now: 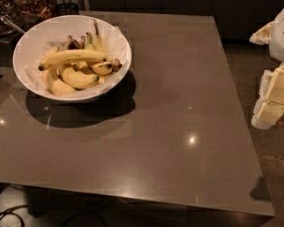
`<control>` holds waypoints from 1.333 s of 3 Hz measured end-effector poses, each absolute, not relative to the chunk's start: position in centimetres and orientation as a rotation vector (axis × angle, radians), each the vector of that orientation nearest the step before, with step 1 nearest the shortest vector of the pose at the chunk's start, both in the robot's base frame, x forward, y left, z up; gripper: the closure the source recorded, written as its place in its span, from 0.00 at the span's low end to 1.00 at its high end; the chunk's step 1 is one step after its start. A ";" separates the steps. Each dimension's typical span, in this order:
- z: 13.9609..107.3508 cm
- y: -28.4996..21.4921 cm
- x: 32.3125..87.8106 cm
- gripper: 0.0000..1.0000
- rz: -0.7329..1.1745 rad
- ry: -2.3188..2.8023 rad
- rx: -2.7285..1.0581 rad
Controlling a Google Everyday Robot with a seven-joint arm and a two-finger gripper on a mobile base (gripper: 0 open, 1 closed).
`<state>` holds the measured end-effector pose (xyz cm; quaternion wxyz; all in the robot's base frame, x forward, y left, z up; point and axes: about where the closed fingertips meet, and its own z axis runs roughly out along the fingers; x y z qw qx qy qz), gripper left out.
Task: Pick banana from white bowl
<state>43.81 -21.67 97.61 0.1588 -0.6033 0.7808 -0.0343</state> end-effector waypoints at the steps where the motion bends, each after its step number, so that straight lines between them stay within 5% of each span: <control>1: 97.8 -21.5 43.9 0.00 -0.106 2.225 -1.725; 4: 97.0 -13.0 50.7 0.00 -0.025 2.242 -1.913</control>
Offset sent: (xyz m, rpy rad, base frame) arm 0.0306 0.0588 0.0077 -0.0244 0.1723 0.0838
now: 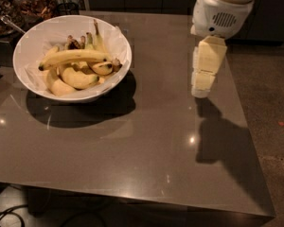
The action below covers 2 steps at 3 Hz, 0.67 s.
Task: Pick banana from white bowl
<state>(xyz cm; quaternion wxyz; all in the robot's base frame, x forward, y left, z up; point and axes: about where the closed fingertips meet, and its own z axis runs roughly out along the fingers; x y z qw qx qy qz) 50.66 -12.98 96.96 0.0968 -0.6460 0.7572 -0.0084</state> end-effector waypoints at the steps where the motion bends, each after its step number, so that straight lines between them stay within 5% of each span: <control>1: 97.2 -12.1 51.5 0.00 -0.036 2.206 -1.901; 2: 97.9 -9.6 52.8 0.00 -0.021 2.148 -1.904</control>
Offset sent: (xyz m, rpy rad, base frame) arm 0.0239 0.0613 0.0153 0.0597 -0.0332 0.0835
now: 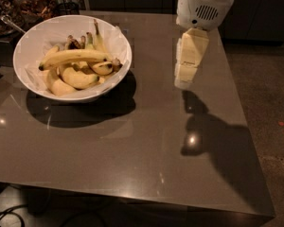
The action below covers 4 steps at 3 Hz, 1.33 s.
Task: Pick banana from white bowl
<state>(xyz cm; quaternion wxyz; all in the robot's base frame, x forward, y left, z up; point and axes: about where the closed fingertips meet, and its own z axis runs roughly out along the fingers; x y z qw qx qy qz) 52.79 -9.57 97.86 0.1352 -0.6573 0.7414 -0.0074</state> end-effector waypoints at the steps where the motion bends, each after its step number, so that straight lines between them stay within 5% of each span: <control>1: 98.9 -5.4 54.8 0.00 -0.033 2.084 -1.961; 4: 99.8 2.1 59.4 0.00 -0.038 1.945 -2.000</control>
Offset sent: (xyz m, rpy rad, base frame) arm 0.0545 0.1196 0.0077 -0.1701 0.1140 0.1901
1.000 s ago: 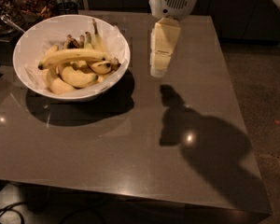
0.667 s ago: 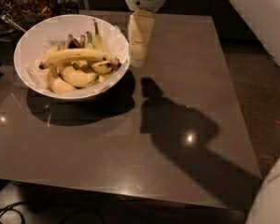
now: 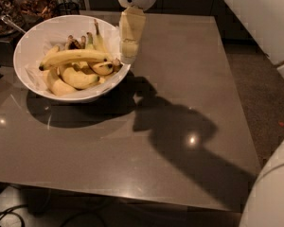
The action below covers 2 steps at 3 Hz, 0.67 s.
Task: Pick banana from white bowl
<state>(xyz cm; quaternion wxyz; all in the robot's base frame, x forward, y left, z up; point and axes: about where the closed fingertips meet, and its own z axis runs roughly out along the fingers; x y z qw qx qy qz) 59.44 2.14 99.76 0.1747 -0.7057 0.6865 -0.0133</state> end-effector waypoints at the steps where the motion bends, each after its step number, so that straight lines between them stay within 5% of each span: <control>1: 99.3 4.2 60.3 0.00 -0.009 1.912 -2.055; 2: 98.5 7.1 61.3 0.12 0.018 1.872 -2.124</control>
Offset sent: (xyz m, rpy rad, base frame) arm 0.0089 0.0623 -0.0242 -0.1081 0.1690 0.1751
